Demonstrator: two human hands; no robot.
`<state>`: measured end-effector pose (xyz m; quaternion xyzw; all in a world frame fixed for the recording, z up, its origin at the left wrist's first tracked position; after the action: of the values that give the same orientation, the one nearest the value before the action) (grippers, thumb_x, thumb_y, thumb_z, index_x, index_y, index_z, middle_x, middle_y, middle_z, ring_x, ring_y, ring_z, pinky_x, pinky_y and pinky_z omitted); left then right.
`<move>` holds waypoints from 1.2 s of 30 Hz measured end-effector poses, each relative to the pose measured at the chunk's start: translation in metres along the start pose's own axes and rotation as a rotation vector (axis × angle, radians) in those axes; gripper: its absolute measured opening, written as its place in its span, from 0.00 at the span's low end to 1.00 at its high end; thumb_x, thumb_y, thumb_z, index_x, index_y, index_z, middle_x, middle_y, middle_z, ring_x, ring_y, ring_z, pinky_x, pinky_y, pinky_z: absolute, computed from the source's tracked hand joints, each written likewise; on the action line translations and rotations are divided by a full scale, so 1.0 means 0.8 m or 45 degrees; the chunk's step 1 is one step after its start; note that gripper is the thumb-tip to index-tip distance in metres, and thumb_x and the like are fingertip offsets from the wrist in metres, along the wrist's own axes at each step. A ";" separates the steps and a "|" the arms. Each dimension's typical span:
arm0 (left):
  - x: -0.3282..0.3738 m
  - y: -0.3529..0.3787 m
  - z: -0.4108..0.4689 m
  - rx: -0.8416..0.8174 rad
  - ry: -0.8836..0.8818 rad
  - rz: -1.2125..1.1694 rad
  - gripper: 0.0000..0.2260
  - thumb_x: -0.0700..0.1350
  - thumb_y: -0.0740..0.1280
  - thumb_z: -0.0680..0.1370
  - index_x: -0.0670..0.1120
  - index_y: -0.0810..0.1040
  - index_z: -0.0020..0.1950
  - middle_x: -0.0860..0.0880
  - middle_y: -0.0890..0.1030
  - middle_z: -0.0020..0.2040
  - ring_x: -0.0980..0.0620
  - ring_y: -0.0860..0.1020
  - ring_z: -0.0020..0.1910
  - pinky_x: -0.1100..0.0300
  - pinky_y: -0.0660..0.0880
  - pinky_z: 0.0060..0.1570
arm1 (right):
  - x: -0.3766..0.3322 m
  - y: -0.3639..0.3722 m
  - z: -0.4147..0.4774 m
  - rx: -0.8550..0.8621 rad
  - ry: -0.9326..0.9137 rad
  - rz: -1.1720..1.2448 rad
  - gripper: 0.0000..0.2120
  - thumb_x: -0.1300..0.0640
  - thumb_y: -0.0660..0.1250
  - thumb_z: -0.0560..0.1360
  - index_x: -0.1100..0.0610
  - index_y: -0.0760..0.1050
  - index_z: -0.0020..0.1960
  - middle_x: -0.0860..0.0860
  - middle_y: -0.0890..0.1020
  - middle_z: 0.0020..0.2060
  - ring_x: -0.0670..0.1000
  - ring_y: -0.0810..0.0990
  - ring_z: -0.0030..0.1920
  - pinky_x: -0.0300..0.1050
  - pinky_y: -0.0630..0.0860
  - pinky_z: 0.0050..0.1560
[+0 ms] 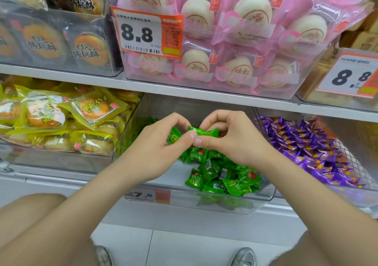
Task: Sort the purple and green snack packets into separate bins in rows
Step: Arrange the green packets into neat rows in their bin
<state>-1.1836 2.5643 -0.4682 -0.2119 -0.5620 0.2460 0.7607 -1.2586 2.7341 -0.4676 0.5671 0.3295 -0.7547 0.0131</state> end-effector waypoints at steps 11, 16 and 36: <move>-0.009 -0.079 -0.025 0.273 0.181 0.242 0.05 0.51 0.66 0.84 0.55 0.82 0.53 0.56 0.79 0.51 0.56 0.78 0.55 0.58 0.73 0.55 | -0.007 0.053 0.023 -0.241 -0.005 0.000 0.11 0.52 0.80 0.73 0.54 0.86 0.53 0.51 0.89 0.42 0.44 0.83 0.40 0.40 0.78 0.42; -0.022 -0.100 -0.034 0.334 0.116 0.206 0.15 0.39 0.62 0.79 0.55 0.83 0.58 0.57 0.78 0.55 0.59 0.77 0.57 0.65 0.69 0.53 | 0.012 0.094 0.040 -0.219 -0.033 -0.490 0.13 0.45 0.84 0.67 0.48 0.86 0.48 0.45 0.86 0.36 0.42 0.83 0.35 0.38 0.79 0.42; -0.043 -0.112 -0.046 0.325 0.127 0.359 0.13 0.41 0.76 0.76 0.56 0.86 0.57 0.62 0.84 0.50 0.64 0.79 0.52 0.77 0.67 0.49 | 0.012 0.185 0.057 -0.410 -0.348 -1.079 0.12 0.48 0.73 0.74 0.48 0.82 0.56 0.48 0.83 0.40 0.57 0.83 0.46 0.52 0.82 0.46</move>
<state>-1.1445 2.4710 -0.4507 -0.2023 -0.4526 0.4085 0.7664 -1.2426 2.5982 -0.5404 0.2688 0.6401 -0.7006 -0.1650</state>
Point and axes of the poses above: each hand's wrist, its own z-axis towards the middle knuckle, its own y-axis out of the palm, x = y × z, the point moved 6 cm from there along z, towards the middle knuckle
